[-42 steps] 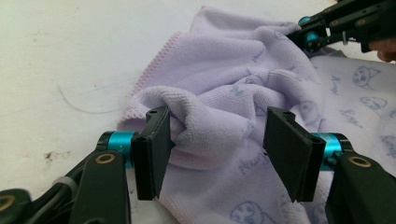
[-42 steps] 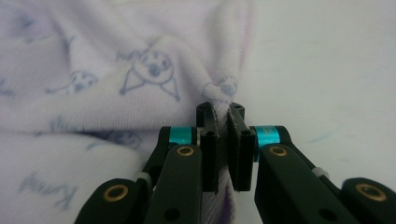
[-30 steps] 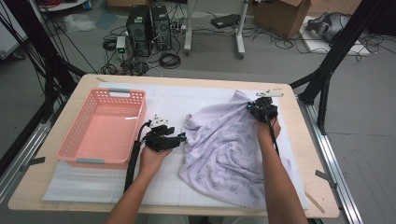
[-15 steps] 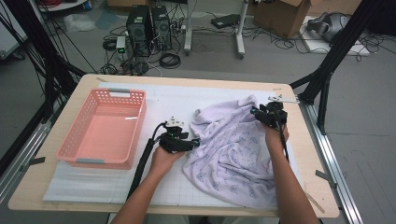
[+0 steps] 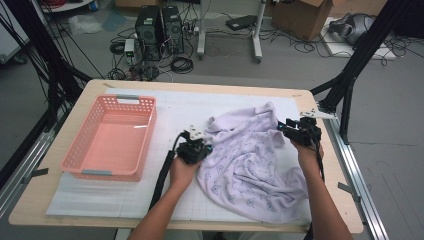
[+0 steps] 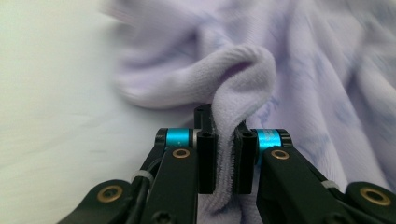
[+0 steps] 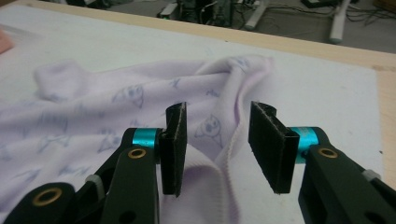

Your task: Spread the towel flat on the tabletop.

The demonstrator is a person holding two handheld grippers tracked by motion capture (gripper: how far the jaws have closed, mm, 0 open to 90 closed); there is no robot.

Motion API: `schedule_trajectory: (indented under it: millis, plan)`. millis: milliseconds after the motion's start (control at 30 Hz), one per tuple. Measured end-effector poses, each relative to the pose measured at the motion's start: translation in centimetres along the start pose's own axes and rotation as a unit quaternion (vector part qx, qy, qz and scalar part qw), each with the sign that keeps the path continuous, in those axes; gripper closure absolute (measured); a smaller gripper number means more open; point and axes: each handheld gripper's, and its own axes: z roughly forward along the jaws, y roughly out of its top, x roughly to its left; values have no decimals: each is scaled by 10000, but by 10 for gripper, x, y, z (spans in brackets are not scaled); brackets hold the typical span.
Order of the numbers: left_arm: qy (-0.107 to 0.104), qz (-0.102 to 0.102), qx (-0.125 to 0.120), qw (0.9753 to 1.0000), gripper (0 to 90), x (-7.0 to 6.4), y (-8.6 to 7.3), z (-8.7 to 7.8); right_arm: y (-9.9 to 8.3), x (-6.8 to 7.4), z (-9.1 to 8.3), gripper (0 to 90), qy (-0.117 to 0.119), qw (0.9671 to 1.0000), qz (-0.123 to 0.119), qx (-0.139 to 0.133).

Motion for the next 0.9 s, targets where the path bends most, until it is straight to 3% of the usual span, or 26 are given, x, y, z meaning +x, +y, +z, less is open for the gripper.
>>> schedule_trajectory:
  millis: [67,133,200,300,367,400,500,567,600,667,733,800,900]
  plan:
    - [234,-175,-122,9995,836,16,6,-6,0,4,-3,565,129,9999,-105,11]
    - [547,-385,-422,9969,836,29,9,-12,-2,9,-5,570,265,9995,-190,42]
    - [821,-508,-457,9943,836,43,11,-15,-10,14,-4,587,419,9985,-276,201]
    - [950,-787,-586,9906,835,58,14,-19,-27,20,0,650,711,9953,-396,516]
    - [840,-906,-644,9902,822,62,14,-20,-38,25,3,659,987,9912,-430,774]
    - [777,-879,-617,9912,804,62,13,-20,-42,27,5,659,1155,9884,-444,879]
    - [535,-972,-585,9921,568,59,13,-18,-49,40,13,628,1651,9781,-615,1113]
    - [444,-915,-587,9931,491,55,14,-20,-51,51,20,622,1844,9712,-852,1249]
    - [390,-891,-597,9935,464,52,14,-20,-52,56,24,624,1802,9693,-980,1355]
    - [270,-788,-580,9948,445,46,14,-22,-50,62,25,670,1649,9687,-1225,1397]
    - [148,-690,-536,9961,435,41,14,-23,-49,59,25,852,1645,9682,-1252,1406]
    - [65,-631,-492,9968,434,35,12,-23,-48,58,26,870,1644,9684,-1285,1364]
    - [-51,-531,-422,9977,434,29,10,-23,-45,55,29,881,1432,9732,-1255,1286]
